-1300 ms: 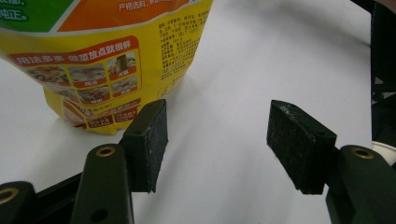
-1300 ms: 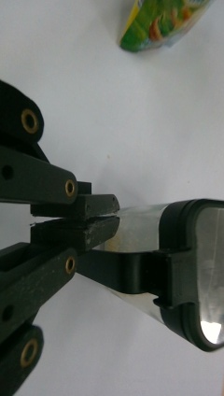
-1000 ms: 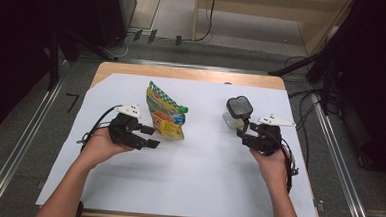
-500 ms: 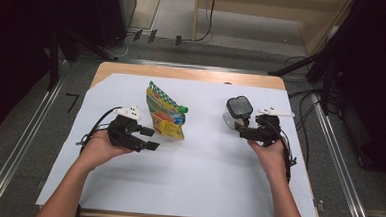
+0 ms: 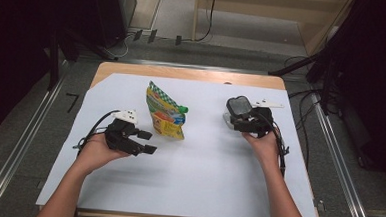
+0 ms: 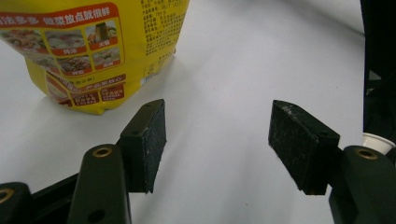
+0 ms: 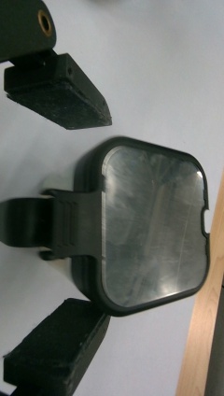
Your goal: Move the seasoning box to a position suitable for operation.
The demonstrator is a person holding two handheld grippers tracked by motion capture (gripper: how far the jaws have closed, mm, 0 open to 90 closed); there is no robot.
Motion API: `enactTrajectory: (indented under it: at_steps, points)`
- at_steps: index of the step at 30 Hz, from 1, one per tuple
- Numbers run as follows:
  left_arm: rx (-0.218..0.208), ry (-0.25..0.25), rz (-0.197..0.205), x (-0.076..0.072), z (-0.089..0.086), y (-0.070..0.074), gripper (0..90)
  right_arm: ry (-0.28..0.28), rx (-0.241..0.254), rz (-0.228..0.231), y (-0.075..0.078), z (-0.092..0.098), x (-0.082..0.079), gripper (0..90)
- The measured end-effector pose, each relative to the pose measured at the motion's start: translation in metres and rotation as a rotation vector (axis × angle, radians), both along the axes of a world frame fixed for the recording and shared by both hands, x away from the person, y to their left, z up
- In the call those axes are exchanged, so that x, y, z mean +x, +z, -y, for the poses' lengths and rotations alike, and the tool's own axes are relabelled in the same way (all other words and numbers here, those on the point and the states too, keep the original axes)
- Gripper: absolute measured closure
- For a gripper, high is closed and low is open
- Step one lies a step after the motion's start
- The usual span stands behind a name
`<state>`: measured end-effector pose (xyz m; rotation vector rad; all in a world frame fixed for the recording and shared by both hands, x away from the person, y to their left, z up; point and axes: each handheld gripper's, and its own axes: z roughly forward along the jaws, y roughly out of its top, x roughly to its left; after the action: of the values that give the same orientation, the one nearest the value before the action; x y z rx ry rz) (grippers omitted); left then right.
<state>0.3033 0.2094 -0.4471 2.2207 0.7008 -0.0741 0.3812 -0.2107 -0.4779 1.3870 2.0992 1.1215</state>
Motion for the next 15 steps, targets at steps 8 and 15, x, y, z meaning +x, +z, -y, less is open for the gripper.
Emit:
enactTrajectory:
  at_steps: [8, 15]
  points:
    - [0.005, -0.010, -0.008, -0.002, 0.002, -0.002, 37.5, -0.014, 0.006, 0.000, -0.014, -0.009, 0.019, 11.7]
    - [-0.001, -0.013, -0.014, -0.005, 0.003, -0.002, 37.4, -0.023, -0.001, 0.017, -0.019, -0.013, 0.023, 13.4]
